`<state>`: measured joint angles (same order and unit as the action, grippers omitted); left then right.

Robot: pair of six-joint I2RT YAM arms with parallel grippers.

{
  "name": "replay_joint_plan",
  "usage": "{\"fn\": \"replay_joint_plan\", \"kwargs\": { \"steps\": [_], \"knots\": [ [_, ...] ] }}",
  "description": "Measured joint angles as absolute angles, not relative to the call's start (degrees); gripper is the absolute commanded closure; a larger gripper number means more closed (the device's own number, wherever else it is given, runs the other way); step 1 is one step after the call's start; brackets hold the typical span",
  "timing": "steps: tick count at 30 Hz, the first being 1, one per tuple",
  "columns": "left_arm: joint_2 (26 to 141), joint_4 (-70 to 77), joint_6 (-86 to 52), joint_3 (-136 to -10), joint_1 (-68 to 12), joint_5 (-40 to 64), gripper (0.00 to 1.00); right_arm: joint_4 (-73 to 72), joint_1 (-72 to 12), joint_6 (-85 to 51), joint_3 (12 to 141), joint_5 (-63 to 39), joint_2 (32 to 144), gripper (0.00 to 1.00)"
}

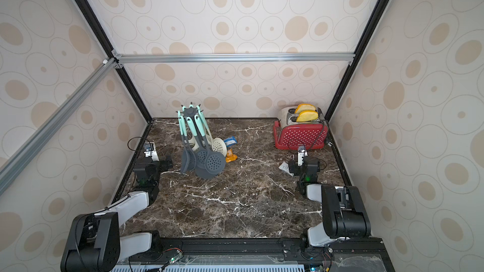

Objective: Hang the skimmer on the kitchen utensil rack
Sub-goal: Reset both arms

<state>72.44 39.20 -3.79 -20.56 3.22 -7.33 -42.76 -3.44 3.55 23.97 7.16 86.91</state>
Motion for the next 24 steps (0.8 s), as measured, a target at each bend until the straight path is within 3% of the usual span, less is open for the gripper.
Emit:
{"fn": "replay_joint_plan", "kwargs": {
  "steps": [8, 24],
  "knots": [
    [87.9, 49.6, -3.9, -19.9, 3.2, -5.4, 0.01, -45.6, -3.4, 3.5, 23.4, 7.2, 87.5, 0.01],
    [88.8, 47.3, -2.9, -23.8, 1.6, -6.5, 0.01, -45.3, -2.3, 2.4, 23.6, 7.6, 87.9, 0.0]
  ]
}}
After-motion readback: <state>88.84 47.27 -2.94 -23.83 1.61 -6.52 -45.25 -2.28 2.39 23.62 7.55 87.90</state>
